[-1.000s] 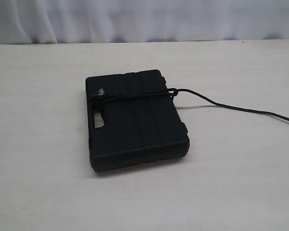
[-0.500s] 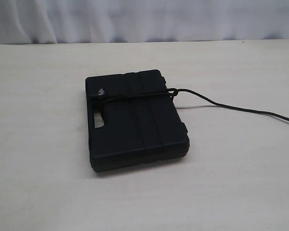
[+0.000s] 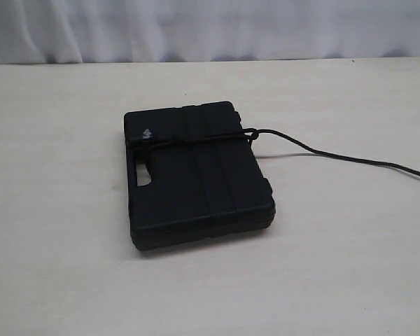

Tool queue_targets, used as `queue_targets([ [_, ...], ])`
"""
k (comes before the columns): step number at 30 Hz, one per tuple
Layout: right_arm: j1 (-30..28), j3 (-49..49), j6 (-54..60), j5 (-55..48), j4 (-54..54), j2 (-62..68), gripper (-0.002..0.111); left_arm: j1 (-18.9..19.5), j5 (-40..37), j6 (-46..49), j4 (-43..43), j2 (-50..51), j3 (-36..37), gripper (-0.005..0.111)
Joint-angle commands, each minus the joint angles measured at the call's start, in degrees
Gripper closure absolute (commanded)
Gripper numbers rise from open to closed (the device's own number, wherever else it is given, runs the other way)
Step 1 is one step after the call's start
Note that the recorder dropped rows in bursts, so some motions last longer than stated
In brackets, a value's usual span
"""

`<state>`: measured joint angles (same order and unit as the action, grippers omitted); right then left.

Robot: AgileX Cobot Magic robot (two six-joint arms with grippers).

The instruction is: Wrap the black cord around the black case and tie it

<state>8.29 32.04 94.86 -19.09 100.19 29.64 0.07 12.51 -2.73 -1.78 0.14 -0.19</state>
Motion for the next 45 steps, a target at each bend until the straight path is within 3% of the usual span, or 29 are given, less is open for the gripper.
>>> queue_targets([
  [1, -0.16, -0.19, -0.29, -0.47, -0.25, -0.32, 0.104, 0.19, -1.69, -0.03, 6.66, -0.14, 0.19, 0.107],
  [13, -0.16, -0.19, -0.29, -0.47, -0.25, -0.32, 0.104, 0.19, -12.11, 1.68, 8.60, -0.14, 0.19, 0.107],
  [15, -0.16, -0.19, -0.29, -0.47, -0.25, -0.32, 0.104, 0.19, -14.65, 2.73, 7.93, -0.14, 0.19, 0.107],
  [19, -0.16, -0.19, -0.29, -0.47, -0.25, -0.32, 0.104, 0.19, -17.36, 11.21, -1.56, -0.14, 0.19, 0.107],
  [30, -0.16, -0.19, -0.29, -0.47, -0.25, -0.32, 0.104, 0.19, -30.11, 10.91, -0.38, -0.14, 0.19, 0.107],
  [45, -0.16, -0.19, -0.29, -0.47, -0.25, -0.32, 0.104, 0.19, -30.62, 12.11, -0.25, -0.14, 0.19, 0.107],
])
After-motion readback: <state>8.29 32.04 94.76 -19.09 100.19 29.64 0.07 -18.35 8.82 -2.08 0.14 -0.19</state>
